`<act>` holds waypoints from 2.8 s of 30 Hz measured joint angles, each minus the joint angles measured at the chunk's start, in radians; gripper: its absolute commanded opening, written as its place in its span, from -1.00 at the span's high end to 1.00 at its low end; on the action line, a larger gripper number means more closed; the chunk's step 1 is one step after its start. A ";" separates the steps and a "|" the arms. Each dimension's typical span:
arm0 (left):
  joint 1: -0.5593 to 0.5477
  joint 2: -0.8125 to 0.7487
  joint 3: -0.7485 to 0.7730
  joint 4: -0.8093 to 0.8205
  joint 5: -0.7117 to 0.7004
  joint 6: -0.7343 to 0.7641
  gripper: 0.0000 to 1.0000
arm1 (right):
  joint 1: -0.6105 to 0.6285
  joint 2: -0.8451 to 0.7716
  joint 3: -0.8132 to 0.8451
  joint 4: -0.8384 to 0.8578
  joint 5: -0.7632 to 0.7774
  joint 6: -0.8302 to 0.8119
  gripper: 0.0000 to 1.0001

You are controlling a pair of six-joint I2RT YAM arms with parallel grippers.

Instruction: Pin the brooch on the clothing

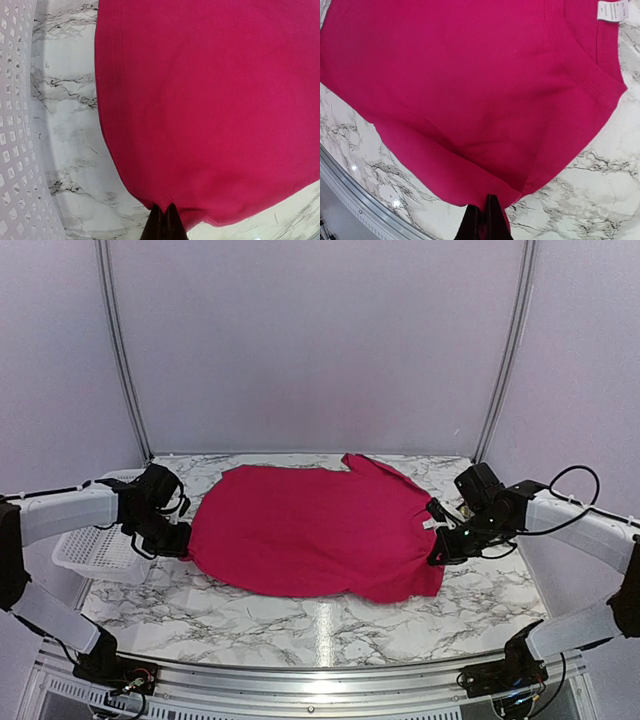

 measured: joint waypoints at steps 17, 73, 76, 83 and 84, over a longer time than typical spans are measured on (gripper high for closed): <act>0.017 0.377 0.364 0.027 -0.008 0.049 1.00 | -0.096 0.492 0.359 0.117 0.074 -0.084 1.00; -0.105 -0.258 -0.196 -0.003 -0.134 -0.337 0.96 | 0.248 0.151 0.180 0.076 0.321 -0.019 0.22; -0.105 -0.258 -0.197 -0.002 -0.130 -0.332 0.96 | 0.322 0.145 0.148 0.068 0.314 0.001 0.12; -0.105 -0.258 -0.201 0.003 -0.114 -0.332 0.96 | 0.351 0.214 0.108 0.078 0.307 0.032 0.06; -0.105 -0.260 -0.204 0.005 -0.112 -0.333 0.96 | 0.354 0.226 0.100 0.078 0.300 0.039 0.11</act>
